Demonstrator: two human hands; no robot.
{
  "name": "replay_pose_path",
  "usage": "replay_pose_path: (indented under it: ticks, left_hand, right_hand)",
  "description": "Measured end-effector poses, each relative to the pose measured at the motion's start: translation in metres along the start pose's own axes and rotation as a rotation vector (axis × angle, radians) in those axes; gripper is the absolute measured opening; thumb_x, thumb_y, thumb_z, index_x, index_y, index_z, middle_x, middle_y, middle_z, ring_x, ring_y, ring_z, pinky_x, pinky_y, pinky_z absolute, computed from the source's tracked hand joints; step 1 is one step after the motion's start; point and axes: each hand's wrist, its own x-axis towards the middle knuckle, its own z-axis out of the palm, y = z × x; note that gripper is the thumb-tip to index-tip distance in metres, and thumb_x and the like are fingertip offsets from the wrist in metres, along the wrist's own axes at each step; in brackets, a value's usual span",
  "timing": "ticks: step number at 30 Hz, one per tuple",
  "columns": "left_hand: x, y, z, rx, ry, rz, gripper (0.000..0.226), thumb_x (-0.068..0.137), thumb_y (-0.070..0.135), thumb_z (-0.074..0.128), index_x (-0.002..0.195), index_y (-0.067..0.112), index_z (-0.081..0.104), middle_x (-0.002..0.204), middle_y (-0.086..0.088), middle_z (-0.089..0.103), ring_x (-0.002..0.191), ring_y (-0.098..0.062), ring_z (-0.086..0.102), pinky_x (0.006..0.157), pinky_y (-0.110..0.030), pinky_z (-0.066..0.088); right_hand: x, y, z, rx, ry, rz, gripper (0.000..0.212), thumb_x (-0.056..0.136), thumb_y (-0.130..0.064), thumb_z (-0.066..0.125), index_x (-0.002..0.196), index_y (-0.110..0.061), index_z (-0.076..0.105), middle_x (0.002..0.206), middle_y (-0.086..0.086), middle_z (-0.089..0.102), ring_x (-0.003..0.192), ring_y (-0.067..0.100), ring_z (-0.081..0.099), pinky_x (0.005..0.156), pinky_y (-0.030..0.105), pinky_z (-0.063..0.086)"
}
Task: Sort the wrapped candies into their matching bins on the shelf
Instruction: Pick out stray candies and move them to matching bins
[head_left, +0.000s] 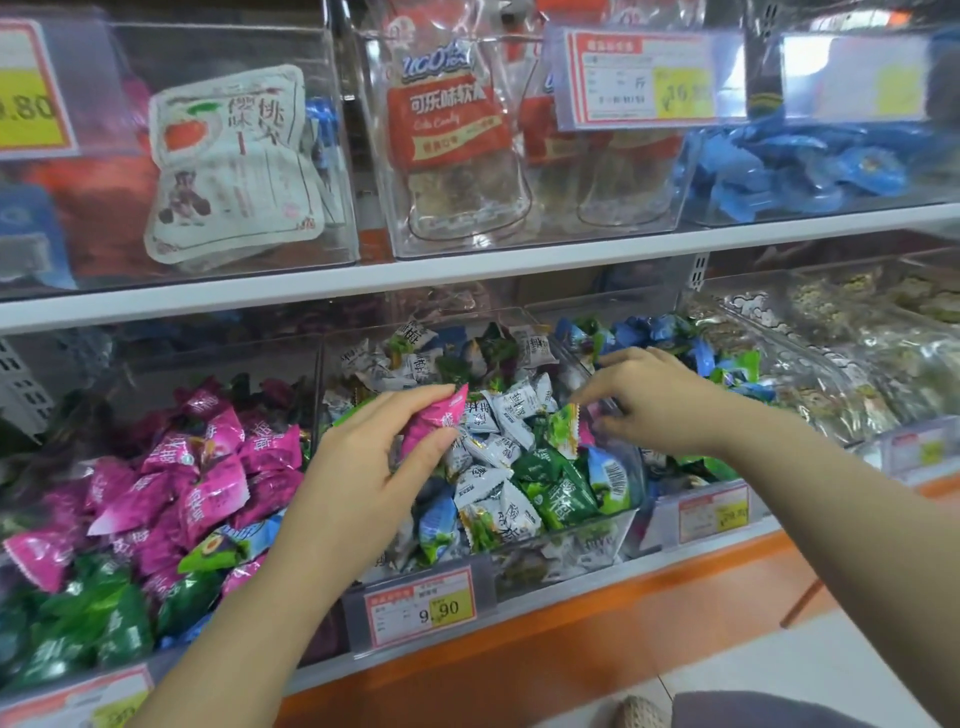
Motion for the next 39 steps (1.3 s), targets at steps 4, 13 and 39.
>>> replay_pose_path:
  ticks: [4,13,39]
  left_hand:
    - [0.000,-0.002,-0.004,0.005,0.016,-0.001,0.042,0.086,0.044,0.049,0.127,0.034,0.056,0.110,0.041,0.044,0.101,0.031,0.039,0.082,0.008,0.027]
    - [-0.003,0.000,-0.011,-0.013,0.023,-0.013,0.045,0.085,0.047,0.047,0.128,0.037,0.053,0.111,0.042,0.039,0.100,0.034,0.036,0.083,0.009,0.024]
    - [-0.032,-0.012,-0.071,-0.302,0.105,-0.306,0.055,0.066,0.060,0.060,0.118,0.053,0.043,0.115,0.040,0.043,0.092,0.031,0.043,0.077,-0.005,0.041]
  right_hand:
    - [0.019,-0.009,-0.005,-0.237,-0.135,-0.074,0.018,0.084,-0.025,0.062,0.097,-0.014,0.064,0.105,0.002,0.062,0.120,0.026,0.040,0.108,0.049,0.024]
    - [0.027,0.001,-0.002,-0.081,-0.018,-0.165,0.004,0.083,-0.029,0.069,0.079,-0.028,0.069,0.075,-0.023,0.060,0.089,0.004,0.049,0.103,0.037,0.033]
    - [0.008,-0.182,0.014,1.402,0.286,-0.057,0.006,0.087,-0.005,0.064,0.082,-0.009,0.063,0.072,0.005,0.064,0.053,0.003,0.062,0.053,0.015,0.048]
